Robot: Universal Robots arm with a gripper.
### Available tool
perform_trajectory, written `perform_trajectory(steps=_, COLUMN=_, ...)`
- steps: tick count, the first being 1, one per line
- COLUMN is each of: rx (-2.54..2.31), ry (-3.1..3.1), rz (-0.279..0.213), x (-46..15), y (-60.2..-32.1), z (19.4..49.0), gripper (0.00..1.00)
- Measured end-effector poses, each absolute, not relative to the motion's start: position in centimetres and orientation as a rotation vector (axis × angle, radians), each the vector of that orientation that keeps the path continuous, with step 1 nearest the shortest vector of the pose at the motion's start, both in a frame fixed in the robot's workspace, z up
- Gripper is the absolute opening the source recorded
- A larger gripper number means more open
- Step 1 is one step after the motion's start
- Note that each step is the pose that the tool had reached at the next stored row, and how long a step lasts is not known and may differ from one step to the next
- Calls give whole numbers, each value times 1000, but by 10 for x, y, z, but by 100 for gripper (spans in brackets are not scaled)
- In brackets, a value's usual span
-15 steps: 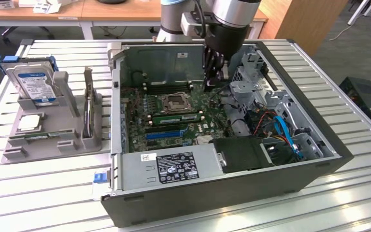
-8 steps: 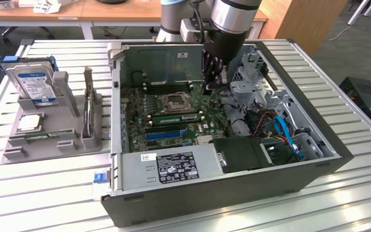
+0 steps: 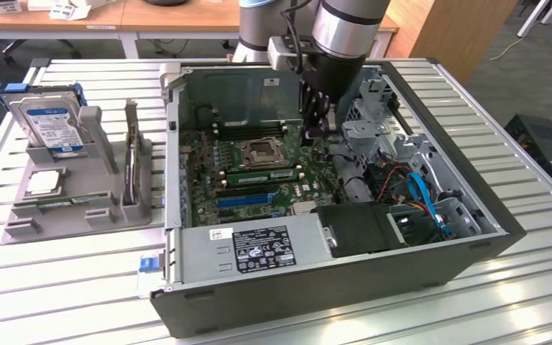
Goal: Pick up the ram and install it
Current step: 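Press down the ram until it locks into place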
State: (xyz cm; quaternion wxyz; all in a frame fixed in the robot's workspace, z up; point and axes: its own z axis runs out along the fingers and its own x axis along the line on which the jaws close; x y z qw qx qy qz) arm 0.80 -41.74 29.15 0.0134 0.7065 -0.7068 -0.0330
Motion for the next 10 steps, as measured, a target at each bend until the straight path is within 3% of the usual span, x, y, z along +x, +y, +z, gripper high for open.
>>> perform_trajectory(steps=10, rx=2201, ry=-2202, rz=-103, x=8, y=-418, z=277, gripper=11)
